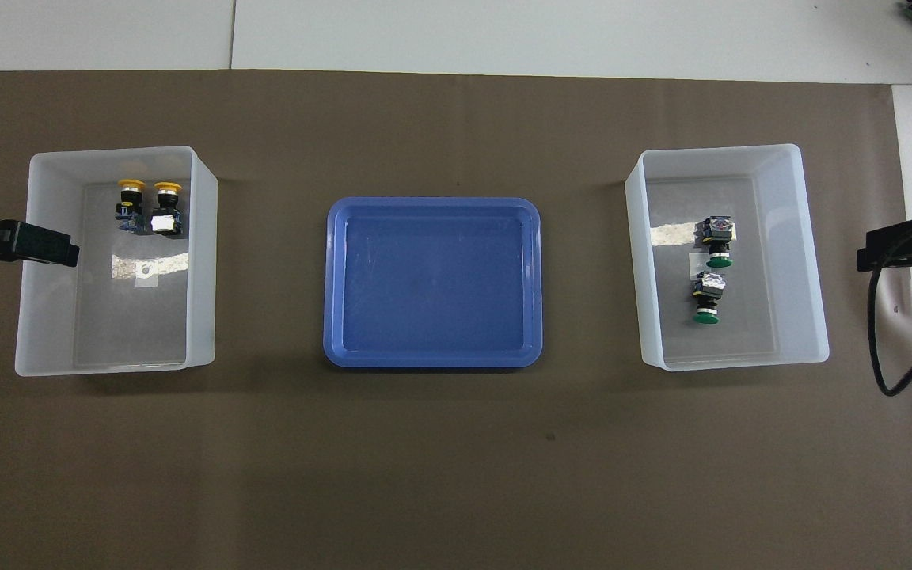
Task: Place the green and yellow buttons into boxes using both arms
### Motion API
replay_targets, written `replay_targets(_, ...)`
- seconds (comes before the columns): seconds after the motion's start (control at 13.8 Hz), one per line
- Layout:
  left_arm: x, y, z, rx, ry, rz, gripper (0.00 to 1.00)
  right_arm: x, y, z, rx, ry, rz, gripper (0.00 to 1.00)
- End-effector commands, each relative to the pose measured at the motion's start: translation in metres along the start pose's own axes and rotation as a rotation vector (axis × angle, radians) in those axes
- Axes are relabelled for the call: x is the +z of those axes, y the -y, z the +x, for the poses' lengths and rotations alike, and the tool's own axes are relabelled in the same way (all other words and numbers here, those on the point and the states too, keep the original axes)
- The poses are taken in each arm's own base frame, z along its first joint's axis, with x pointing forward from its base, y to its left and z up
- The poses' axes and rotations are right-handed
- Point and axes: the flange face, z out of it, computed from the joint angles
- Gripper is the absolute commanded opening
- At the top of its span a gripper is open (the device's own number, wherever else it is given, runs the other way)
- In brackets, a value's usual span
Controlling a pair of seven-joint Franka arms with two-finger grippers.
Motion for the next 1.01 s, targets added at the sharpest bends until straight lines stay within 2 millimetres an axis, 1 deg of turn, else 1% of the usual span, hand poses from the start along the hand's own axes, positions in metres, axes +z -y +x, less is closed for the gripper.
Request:
replay_targets(0.0, -0.0016, 0.0040, -0.0103, 0.004, 0.006, 0.019, 1.00, 0.0007, -0.0005, -0.0015, 0.014, 0.009, -0.015, 1.00)
replay_targets(0.29, -0.0006, 0.0049, -0.0108, 0.004, 0.012, 0.027, 1.00, 0.0039, 0.0003, -0.0037, 0.016, 0.018, 0.002, 1.00)
replay_targets(0.43, -0.0024, 0.0047, -0.0124, 0.012, 0.019, 0.052, 1.00, 0.0038, -0.0014, -0.0040, 0.018, 0.018, 0.002, 1.00)
replay_targets(0.94, -0.0037, 0.0072, -0.0113, 0.005, 0.005, 0.053, 1.00, 0.0055, -0.0074, -0.0059, 0.018, 0.032, 0.001, 1.00)
